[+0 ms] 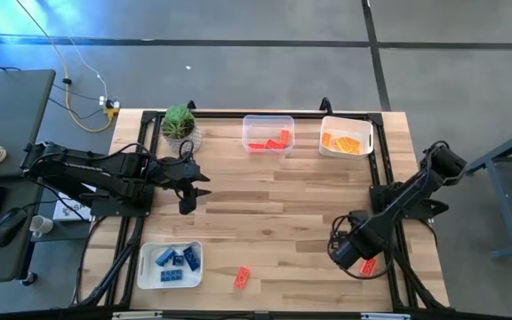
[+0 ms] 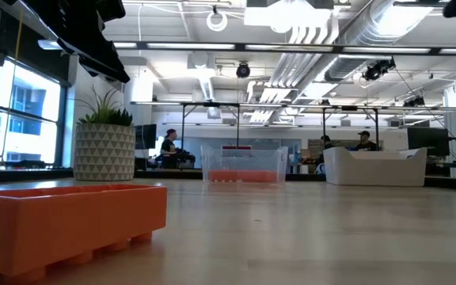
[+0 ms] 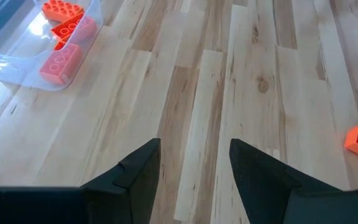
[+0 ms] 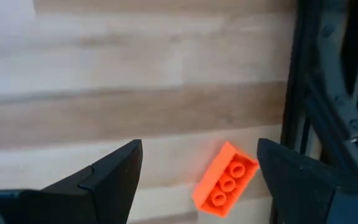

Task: Sort & place blocks by color
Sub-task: Put the orange game piece into the transparent bin

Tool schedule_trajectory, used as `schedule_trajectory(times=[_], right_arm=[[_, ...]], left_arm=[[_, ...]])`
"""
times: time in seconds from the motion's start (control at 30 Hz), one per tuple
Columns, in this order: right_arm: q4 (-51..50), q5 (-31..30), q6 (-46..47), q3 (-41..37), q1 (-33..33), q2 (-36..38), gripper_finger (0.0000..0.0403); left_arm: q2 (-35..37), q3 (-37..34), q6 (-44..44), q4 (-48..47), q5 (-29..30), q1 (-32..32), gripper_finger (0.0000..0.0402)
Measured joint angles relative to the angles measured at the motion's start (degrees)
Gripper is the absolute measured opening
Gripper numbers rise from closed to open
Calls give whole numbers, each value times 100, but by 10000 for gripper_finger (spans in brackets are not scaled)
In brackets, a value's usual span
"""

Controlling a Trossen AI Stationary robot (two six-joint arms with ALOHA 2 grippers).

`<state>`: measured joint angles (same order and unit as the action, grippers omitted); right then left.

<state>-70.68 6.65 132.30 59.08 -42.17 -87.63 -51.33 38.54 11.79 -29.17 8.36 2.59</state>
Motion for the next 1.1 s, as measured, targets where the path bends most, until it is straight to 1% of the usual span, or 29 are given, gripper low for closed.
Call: schedule_trajectory(times=[0.13, 0.27, 0.33, 0.5, 0.7, 0.8, 0.97, 1.1], right_arm=[[529, 245, -154, -241, -246, -2, 304], [682, 451, -858, -331, -495, -2, 304], [689, 453, -1426, -334, -585, -2, 304], [695, 459, -3216, -334, -689, -2, 304], [936, 349, -5575, -334, -942, -2, 304], [1033, 335, -6609, -334, -1137, -2, 304], [1026, 327, -7981, -334, -1504, -2, 304], [1020, 77, -8721, -334, -1745, -2, 304]], left_arm=[[0, 0, 1, 0, 0, 0, 179], [0, 0, 0, 4, 5, 0, 179], [0, 0, 2, 10, 77, 0, 179], [0, 0, 11, 11, 262, 0, 179], [0, 0, 15, 13, 267, 0, 179], [0, 0, 20, 13, 271, 0, 179], [0, 0, 20, 15, 280, 0, 179], [0, 0, 94, 15, 284, 0, 179]])
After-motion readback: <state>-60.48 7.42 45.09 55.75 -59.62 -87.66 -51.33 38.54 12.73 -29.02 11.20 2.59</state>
